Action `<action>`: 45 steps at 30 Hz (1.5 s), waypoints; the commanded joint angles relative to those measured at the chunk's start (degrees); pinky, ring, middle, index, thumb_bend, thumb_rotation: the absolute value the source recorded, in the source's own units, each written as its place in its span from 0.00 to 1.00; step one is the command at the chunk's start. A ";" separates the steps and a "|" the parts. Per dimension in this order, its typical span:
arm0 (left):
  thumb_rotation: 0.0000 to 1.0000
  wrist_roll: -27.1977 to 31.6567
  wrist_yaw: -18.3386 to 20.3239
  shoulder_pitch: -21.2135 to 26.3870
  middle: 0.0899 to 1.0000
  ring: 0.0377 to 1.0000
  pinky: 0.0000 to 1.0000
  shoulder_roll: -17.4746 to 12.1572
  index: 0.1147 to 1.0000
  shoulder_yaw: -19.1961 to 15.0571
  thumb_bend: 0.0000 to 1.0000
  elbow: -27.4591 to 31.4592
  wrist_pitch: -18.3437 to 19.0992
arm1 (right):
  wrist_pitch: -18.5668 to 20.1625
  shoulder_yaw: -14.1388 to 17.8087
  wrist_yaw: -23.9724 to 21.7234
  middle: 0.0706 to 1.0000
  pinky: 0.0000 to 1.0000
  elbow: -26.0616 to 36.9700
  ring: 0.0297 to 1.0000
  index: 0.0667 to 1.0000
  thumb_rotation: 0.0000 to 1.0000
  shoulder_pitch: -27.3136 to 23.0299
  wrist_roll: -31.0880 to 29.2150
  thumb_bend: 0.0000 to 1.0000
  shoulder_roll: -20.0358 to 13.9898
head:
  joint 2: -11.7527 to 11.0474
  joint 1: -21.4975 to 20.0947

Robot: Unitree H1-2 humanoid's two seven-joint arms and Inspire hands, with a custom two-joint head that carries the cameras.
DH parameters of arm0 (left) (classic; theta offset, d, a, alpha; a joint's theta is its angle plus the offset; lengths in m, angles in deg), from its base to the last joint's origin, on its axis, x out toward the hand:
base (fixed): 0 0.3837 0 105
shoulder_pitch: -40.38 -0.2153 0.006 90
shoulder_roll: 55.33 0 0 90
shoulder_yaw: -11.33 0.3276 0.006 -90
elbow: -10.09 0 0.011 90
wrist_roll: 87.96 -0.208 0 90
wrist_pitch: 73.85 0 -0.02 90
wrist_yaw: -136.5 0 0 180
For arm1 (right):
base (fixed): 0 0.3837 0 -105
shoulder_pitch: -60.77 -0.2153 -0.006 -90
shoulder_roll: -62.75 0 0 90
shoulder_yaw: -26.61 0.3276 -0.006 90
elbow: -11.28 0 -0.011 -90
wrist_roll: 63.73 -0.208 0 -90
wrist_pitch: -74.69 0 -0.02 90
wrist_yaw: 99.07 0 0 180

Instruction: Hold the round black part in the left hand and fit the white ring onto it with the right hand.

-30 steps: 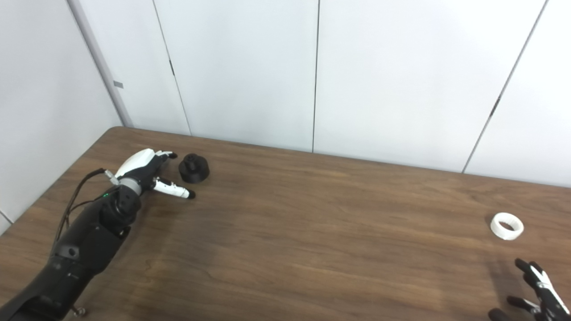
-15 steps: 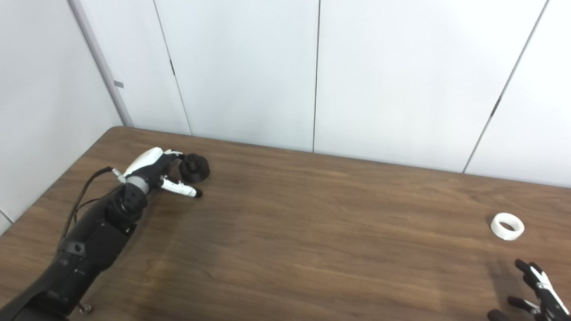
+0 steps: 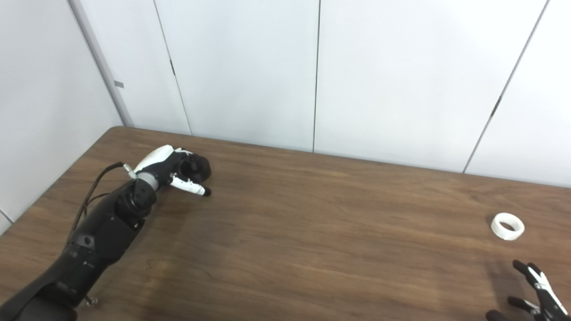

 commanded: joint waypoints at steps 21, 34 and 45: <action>0.14 -5.98 -0.23 1.67 1.00 1.00 1.00 -6.46 0.76 2.17 0.96 0.79 2.39 | 0.39 0.59 0.13 1.00 0.82 0.27 0.97 0.90 0.60 0.39 0.01 0.68 -1.05 | -0.24 0.50; 0.11 -6.21 0.25 1.82 1.00 1.00 1.00 -8.89 0.76 1.98 0.95 0.98 2.62 | 1.29 0.50 -0.07 1.00 0.84 1.01 0.98 0.91 0.62 0.52 0.56 0.68 -1.31 | -0.15 0.66; 0.15 -5.39 0.62 2.02 1.00 1.00 1.00 -7.60 0.77 1.97 1.00 1.19 2.28 | 1.78 0.36 -0.04 1.00 0.83 1.36 0.97 0.91 0.61 0.64 0.46 0.67 -1.18 | -0.06 0.45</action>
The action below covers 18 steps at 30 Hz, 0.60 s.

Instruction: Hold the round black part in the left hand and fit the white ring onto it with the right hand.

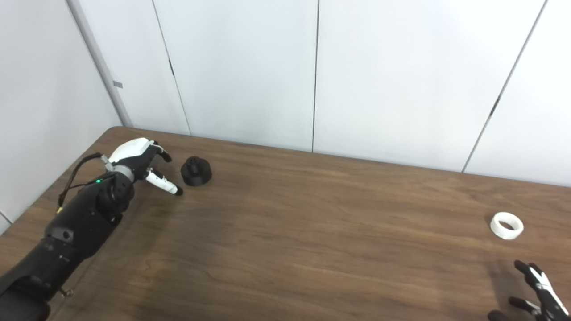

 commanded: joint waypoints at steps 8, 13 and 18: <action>0.18 0.24 2.30 3.32 1.00 1.00 1.00 0.16 0.79 0.31 1.00 0.07 -0.19 | 0.35 0.36 -0.11 1.00 0.87 0.84 0.99 0.91 0.62 0.55 0.06 0.67 -1.01 | 0.19 -0.08; 0.18 0.52 2.93 3.91 1.00 1.00 1.00 1.01 0.78 0.72 1.00 0.16 -1.34 | 0.46 0.44 -0.02 1.00 0.85 0.91 0.98 0.91 0.62 0.66 -0.10 0.69 -0.87 | 0.32 -0.08; 0.16 1.32 2.87 4.65 1.00 1.00 1.00 2.28 0.75 0.84 1.00 -0.22 -2.27 | 0.51 0.43 -0.09 1.00 0.84 0.97 0.98 0.91 0.61 0.75 -0.36 0.69 -0.81 | 0.36 -0.06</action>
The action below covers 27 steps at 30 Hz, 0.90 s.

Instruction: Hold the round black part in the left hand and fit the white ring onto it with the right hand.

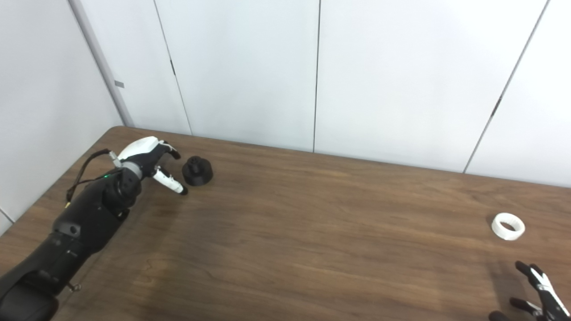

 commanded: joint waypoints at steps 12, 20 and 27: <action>0.18 0.69 0.32 3.86 1.00 1.00 1.00 3.04 0.79 0.67 1.00 -0.99 -2.41 | 0.61 0.24 0.03 1.00 0.84 1.10 0.98 0.91 0.61 0.45 0.37 0.68 -0.71 | 0.02 0.04; 0.16 1.00 0.48 3.67 1.00 1.00 1.00 3.27 0.76 0.63 1.00 -0.99 -2.11 | 0.38 0.24 0.02 1.00 0.84 0.86 0.98 0.91 0.61 0.48 -0.01 0.68 -0.85 | -0.06 -0.09; 0.13 -0.25 0.63 3.60 1.00 1.00 1.00 2.28 0.71 1.36 0.98 -1.31 -0.64 | 0.13 0.15 0.12 1.00 0.84 0.95 0.98 0.91 0.61 0.44 0.31 0.67 -0.91 | -0.12 0.09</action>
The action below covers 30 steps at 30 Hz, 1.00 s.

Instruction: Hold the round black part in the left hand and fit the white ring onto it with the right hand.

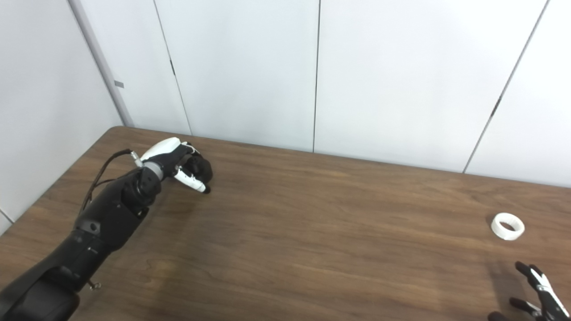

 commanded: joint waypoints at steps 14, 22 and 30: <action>0.12 -3.07 1.42 0.81 1.00 1.00 1.00 -4.64 0.71 1.46 0.95 1.98 1.78 | 0.59 0.33 -0.11 1.00 0.84 0.60 0.98 0.91 0.63 0.23 0.29 0.71 -1.14 | 0.10 0.12; 0.14 -3.11 1.04 -0.09 1.00 1.00 1.00 -6.00 0.77 0.67 1.00 1.87 2.50 | 0.62 0.32 -0.36 1.00 0.83 0.49 0.97 0.92 0.63 0.22 -0.13 0.71 -1.41 | 0.10 0.22; 0.16 -3.40 2.47 -0.52 1.00 1.00 1.00 -6.83 0.79 1.16 1.00 2.43 2.86 | 0.97 0.32 -0.40 1.00 0.85 0.61 0.98 0.92 0.63 0.23 -0.37 0.73 -1.23 | 0.10 0.09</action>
